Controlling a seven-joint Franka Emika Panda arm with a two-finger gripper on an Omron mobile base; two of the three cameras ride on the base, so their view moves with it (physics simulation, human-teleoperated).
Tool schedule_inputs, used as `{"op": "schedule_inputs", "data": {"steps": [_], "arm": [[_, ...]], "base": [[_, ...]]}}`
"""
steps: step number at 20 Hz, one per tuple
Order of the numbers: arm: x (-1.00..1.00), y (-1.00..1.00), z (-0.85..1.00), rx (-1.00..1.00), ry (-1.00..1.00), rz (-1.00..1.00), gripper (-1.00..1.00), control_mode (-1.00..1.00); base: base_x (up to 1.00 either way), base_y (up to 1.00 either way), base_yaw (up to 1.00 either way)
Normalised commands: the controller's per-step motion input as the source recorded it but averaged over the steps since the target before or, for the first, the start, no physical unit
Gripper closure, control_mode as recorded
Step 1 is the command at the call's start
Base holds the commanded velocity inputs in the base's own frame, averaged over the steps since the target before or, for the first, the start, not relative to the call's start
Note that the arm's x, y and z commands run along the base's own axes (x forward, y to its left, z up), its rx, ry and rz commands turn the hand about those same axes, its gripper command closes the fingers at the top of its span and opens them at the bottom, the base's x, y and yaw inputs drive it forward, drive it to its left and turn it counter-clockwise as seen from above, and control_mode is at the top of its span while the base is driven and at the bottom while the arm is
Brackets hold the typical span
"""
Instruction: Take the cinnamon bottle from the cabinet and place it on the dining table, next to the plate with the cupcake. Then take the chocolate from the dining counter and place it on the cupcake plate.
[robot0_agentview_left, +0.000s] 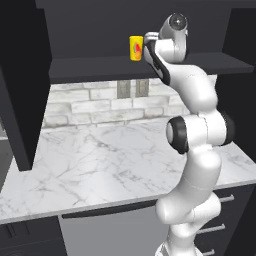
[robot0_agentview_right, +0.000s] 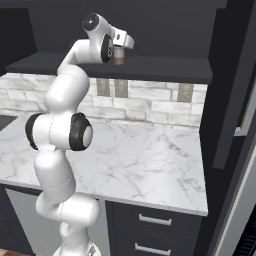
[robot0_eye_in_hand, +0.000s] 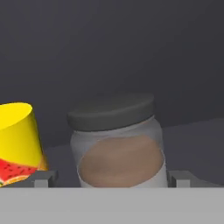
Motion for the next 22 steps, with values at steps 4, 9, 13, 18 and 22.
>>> {"op": "schedule_inputs", "data": {"steps": [4, 9, 13, 18, 22], "arm": [[0.11, -0.03, -0.06, 0.0, 0.01, 0.0, 1.0, -1.0], [-0.17, -0.14, -0.03, 0.0, 0.02, -0.01, 1.0, -1.0], [-0.88, -0.33, 0.0, 0.03, -0.15, 0.0, 1.0, -1.0], [-1.0, -0.17, -0.18, 0.03, -0.26, 0.05, 1.0, -1.0], [-1.0, 0.0, -0.11, 0.01, -0.22, 0.11, 1.0, -1.0]], "base": [[0.0, 0.0, 0.0], [0.0, 0.0, 0.0], [0.0, 0.0, 0.0], [0.0, 0.0, 0.0], [0.0, 0.0, 0.0]]}}
